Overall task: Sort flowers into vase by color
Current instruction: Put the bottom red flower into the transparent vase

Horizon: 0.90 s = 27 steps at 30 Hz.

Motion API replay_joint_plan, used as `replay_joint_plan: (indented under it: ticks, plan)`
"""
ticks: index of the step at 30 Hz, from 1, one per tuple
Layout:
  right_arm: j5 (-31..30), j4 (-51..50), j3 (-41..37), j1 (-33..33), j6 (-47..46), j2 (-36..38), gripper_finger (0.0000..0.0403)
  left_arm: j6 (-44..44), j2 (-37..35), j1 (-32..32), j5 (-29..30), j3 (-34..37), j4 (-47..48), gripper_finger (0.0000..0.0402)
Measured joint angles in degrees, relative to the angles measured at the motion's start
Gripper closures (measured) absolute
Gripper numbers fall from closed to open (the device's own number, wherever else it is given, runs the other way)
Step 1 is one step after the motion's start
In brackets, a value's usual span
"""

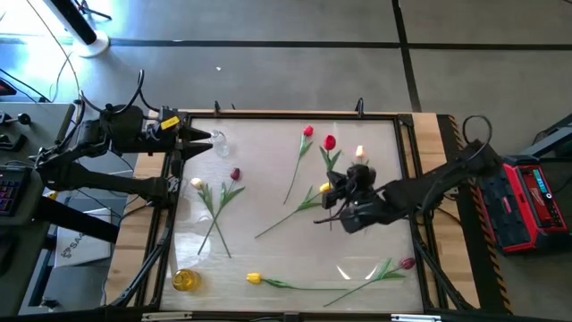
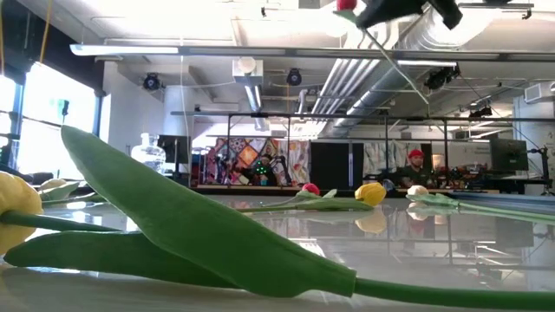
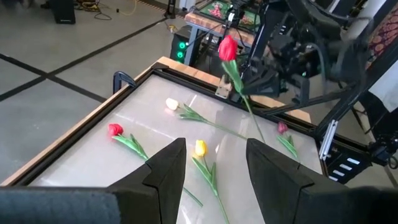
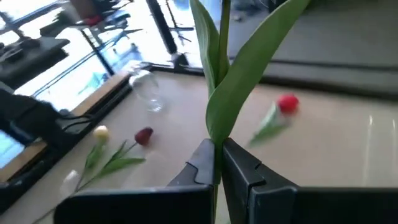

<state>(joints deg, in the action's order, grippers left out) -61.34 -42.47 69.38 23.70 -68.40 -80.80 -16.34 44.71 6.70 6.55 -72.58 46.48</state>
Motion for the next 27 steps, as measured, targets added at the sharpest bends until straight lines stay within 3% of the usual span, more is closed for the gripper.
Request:
replay_joint_plan:
  ticks: [5, 11, 19, 27]
  plan:
    - [2.31, 12.87, 0.0, -2.35, 21.88, 2.76, 0.0403, -0.04, 0.36, 0.0, -0.59, 0.0, 0.0, 0.0245]
    - [12.89, 32.3, 0.0, -5.85, 45.06, 3.01, 0.0403, -0.78, 0.37, 0.0, -2.44, 0.0, -0.02, 0.0245]
    - [25.67, 46.7, 0.0, -9.72, 59.94, 3.02, 0.0403, -3.08, 0.38, 0.0, -4.04, 0.0, -0.01, 0.0245]
    - [40.94, 58.59, 0.0, -16.1, 64.74, 3.02, 0.0403, -2.63, 0.39, 0.0, -4.04, 0.0, -0.02, 0.0245]
